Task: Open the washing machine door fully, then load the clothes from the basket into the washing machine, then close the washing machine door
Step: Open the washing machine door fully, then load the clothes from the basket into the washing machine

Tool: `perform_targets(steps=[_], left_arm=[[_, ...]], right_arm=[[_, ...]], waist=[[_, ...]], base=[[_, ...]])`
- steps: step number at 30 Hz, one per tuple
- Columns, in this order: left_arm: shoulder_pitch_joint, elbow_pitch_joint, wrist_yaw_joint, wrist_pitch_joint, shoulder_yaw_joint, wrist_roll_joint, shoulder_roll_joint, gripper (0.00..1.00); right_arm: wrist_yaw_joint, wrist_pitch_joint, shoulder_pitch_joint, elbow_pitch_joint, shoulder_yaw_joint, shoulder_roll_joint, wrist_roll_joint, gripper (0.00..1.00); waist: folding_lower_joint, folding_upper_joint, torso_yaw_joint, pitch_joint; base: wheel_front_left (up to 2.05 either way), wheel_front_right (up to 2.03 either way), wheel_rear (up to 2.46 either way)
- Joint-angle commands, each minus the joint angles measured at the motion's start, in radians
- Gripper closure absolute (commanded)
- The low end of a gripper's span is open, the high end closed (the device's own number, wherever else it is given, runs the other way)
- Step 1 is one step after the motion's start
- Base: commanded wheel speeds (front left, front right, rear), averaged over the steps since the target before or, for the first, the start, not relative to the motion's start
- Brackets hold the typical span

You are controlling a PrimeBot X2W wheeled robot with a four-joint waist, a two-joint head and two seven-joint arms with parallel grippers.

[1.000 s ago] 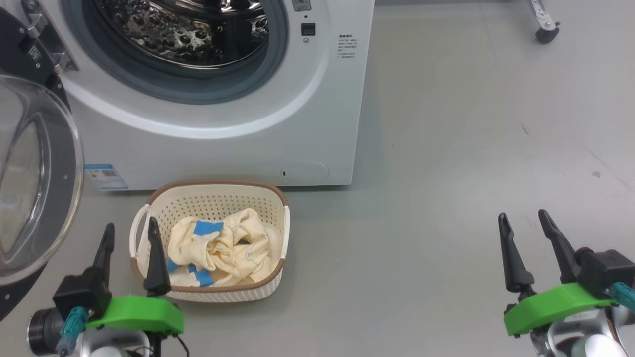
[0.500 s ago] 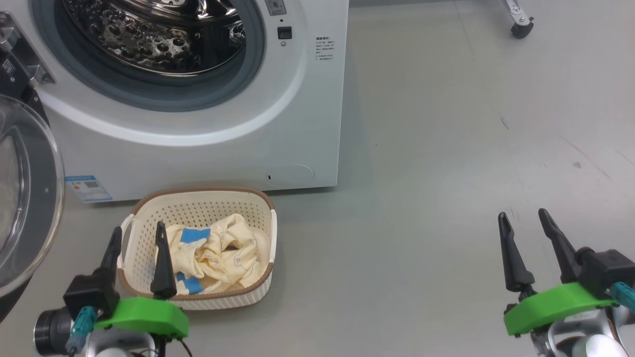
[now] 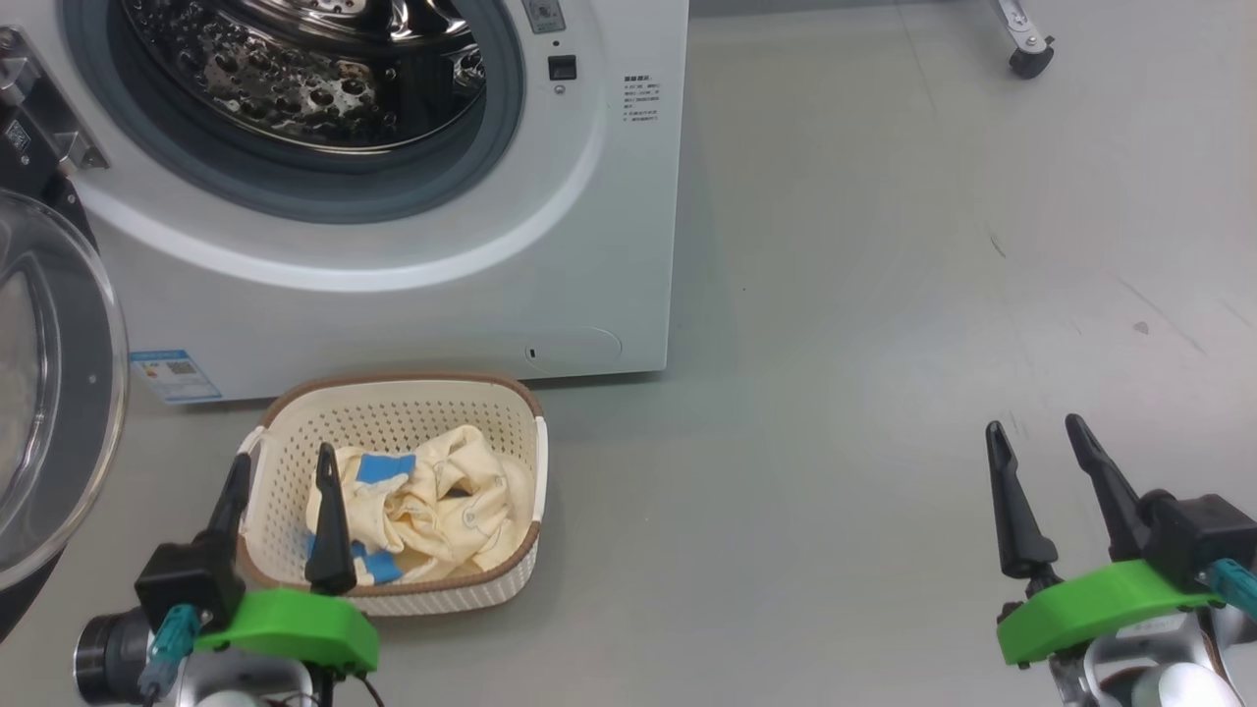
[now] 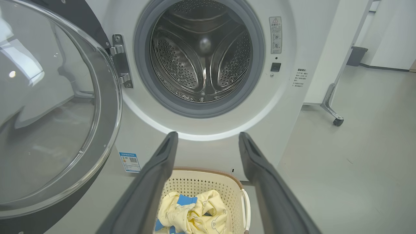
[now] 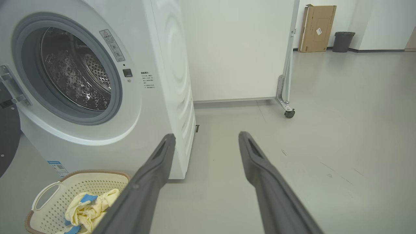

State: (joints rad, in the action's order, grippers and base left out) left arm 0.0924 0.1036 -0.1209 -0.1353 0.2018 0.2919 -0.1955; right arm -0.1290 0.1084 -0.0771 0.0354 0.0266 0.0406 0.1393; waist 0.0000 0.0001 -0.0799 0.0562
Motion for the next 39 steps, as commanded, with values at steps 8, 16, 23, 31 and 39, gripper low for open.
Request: perform_targets(steps=[8, 16, 23, 31, 39], left_arm=[[0.031, -0.040, 0.002, 0.013, -0.021, 0.013, -0.028, 0.00], [0.027, -0.055, -0.003, 0.017, -0.013, 0.015, -0.030, 0.00], [0.036, -0.049, -0.027, 0.013, -0.017, 0.004, -0.035, 0.00], [0.040, -0.035, -0.031, 0.004, -0.013, 0.006, -0.038, 0.00], [0.037, -0.029, -0.041, 0.005, -0.009, 0.006, -0.041, 0.00]], right_arm=[[-0.002, 0.007, 0.032, 0.029, -0.025, 0.010, -0.006, 0.00], [-0.002, 0.007, 0.033, 0.032, -0.026, 0.010, -0.005, 0.00], [-0.002, 0.010, 0.040, 0.031, -0.027, 0.010, -0.004, 0.00], [-0.002, 0.013, 0.045, 0.025, -0.028, 0.010, -0.006, 0.00], [-0.002, 0.014, 0.046, 0.021, -0.032, 0.010, -0.006, 0.00]], waist=[[0.0000, -0.0001, -0.002, 0.003], [0.0000, -0.0001, -0.001, 0.008], [0.0000, -0.0001, 0.001, 0.020], [0.0000, -0.0001, 0.005, 0.022], [0.0000, -0.0001, 0.006, 0.018]], base=[[0.45, -0.45, 0.00], [1.53, -1.53, 0.00], [1.85, -1.69, -0.15], [0.75, -0.75, 0.00], [0.02, -0.02, 0.00]])
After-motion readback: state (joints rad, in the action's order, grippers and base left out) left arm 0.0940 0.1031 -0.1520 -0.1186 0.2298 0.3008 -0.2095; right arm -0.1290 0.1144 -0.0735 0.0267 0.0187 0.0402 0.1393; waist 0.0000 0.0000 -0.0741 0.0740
